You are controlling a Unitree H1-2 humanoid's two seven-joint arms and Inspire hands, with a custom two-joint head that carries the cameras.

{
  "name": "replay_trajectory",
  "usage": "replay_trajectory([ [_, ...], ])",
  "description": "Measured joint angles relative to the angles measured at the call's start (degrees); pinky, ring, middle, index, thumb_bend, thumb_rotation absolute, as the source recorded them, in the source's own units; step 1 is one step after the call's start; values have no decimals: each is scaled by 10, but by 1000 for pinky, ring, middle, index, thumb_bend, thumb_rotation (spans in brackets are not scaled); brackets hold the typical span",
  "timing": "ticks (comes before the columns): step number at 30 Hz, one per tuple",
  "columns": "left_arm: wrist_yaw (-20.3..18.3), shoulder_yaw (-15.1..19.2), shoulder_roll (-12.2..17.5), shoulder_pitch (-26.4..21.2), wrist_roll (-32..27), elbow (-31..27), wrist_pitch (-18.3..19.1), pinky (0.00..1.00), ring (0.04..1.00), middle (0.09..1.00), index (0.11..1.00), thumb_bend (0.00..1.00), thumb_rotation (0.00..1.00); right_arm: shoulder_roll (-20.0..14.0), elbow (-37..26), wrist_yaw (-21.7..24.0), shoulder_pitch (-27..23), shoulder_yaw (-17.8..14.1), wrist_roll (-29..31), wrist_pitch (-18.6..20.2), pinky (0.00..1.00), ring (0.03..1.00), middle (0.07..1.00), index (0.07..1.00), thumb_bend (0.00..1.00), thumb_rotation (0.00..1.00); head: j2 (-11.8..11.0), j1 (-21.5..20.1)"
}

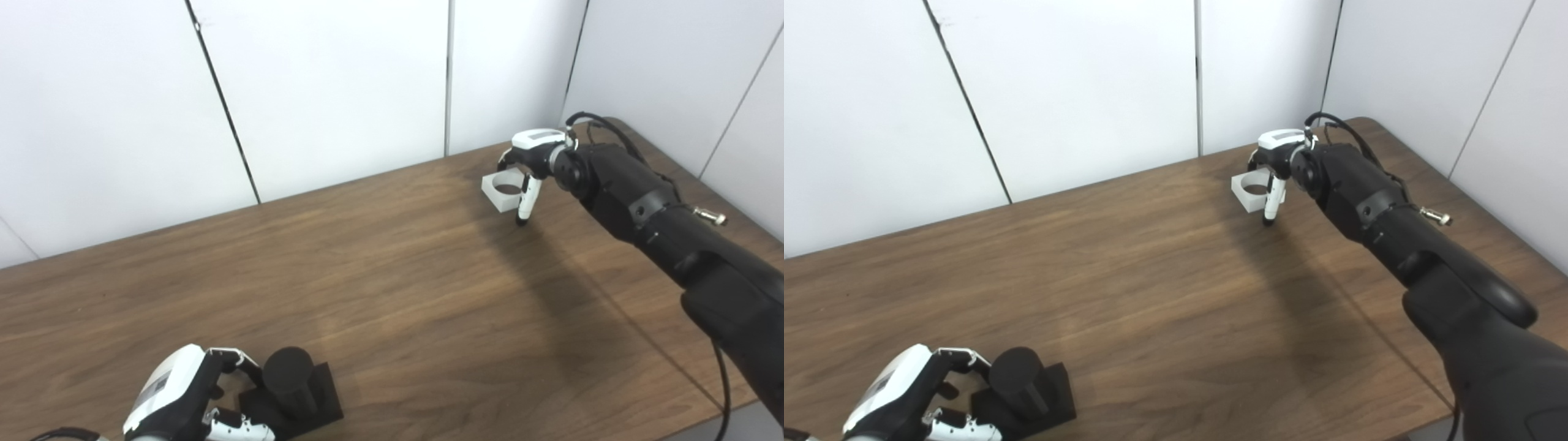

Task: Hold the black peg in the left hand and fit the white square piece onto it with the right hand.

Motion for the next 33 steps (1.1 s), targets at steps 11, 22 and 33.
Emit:
replay_trajectory([
  [11,-12,1,-11,0,20,-5,0,718,820,773,484,523,48,1,9,-7,-7,12,-18,-23,1000,927,844,558,658,163,4,7],
  [22,-19,-1,-22,1,40,-8,1,703,813,776,484,523,50,4,29,-47,-5,4,-11,-76,974,885,785,484,525,138,5,18],
  [33,-25,-1,-34,2,57,-9,1,697,805,780,484,523,49,3,30,-72,9,-20,0,-92,964,879,775,485,525,137,2,22],
])
